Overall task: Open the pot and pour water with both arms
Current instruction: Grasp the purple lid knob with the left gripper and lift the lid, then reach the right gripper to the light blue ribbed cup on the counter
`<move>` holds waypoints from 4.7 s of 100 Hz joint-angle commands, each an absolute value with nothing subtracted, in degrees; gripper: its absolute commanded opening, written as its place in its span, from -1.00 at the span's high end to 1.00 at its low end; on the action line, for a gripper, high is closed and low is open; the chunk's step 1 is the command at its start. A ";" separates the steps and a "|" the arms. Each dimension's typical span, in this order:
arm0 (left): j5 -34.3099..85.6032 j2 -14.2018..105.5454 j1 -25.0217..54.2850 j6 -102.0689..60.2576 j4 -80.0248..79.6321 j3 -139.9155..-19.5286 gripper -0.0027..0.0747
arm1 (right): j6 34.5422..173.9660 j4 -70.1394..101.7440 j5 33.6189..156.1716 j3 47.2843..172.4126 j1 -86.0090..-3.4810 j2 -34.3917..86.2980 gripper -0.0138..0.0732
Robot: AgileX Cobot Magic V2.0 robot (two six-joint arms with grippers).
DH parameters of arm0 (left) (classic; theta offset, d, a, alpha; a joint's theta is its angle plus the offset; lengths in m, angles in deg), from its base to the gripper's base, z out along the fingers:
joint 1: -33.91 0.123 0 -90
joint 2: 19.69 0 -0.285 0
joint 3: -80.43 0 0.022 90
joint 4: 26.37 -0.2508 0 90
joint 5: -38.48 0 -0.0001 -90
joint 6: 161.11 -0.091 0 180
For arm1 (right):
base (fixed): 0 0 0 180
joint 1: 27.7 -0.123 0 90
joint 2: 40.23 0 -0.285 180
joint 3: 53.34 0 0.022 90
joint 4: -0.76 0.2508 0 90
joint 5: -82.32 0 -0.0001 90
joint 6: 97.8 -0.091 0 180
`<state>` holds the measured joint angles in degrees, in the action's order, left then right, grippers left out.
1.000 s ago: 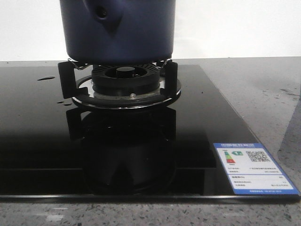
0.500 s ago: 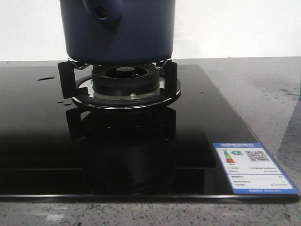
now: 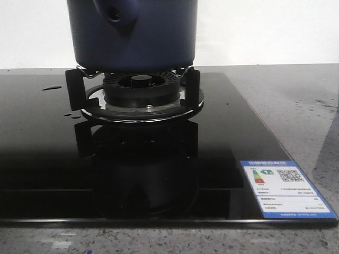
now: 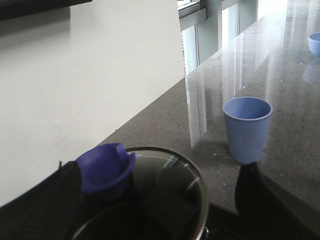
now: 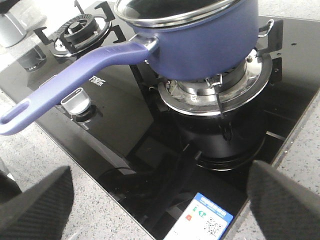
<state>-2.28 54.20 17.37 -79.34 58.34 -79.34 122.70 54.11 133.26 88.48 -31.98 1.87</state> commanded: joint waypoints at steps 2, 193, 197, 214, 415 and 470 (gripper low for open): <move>-5.04 57.25 16.98 -79.82 62.30 -84.82 -0.58 | 123.78 57.07 130.72 90.35 -31.84 2.33 -0.75; -10.52 67.04 19.11 -80.72 71.94 -95.91 0.18 | 123.78 56.85 123.14 90.35 -31.84 2.44 -0.75; -9.80 65.65 19.78 -79.18 70.58 -95.91 0.18 | 123.78 56.73 120.86 90.35 -31.84 2.44 -0.75; -9.11 59.64 24.31 -71.92 63.72 -95.69 0.18 | 123.78 51.92 109.24 90.35 -31.84 2.32 -0.75; -1.09 37.78 29.68 -69.07 65.88 -76.38 0.18 | 121.74 44.78 65.42 71.57 -35.95 18.30 -0.76; -1.35 37.78 29.68 -69.07 65.88 -76.38 0.18 | 121.29 44.45 59.69 75.04 -36.29 27.72 -0.75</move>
